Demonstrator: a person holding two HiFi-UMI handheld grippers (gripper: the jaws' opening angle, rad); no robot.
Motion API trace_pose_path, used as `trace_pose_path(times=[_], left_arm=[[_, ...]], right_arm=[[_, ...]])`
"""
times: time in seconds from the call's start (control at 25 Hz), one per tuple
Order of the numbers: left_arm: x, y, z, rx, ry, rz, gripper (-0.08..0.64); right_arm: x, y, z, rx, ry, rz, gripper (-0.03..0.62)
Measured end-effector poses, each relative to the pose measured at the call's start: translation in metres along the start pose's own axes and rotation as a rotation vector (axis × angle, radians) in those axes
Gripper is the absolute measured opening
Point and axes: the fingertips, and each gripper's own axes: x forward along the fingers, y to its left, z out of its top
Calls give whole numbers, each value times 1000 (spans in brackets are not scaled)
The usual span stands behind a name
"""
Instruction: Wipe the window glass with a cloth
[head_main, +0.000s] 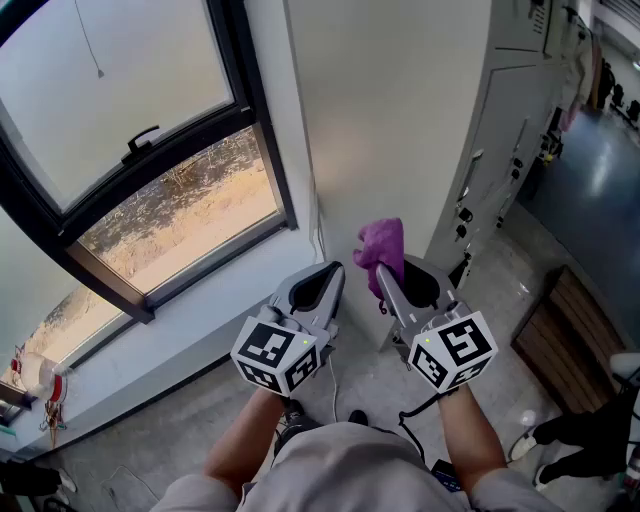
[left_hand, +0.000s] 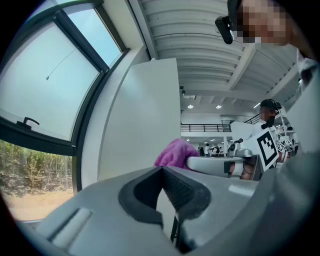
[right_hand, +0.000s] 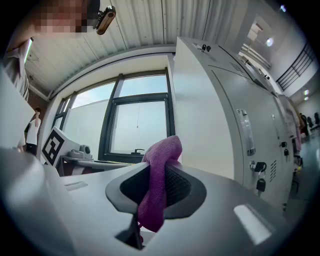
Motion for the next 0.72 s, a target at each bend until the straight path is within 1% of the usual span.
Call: trace_pose_path(times=[0.44,0.72], left_arm=[[3,0,1,4,-3,7,0],[-2,6,4,8,-9,35,0]], right_arm=[[2,2,7,-12,-32,25,91],[6,5,9,-21,-36,37,91]])
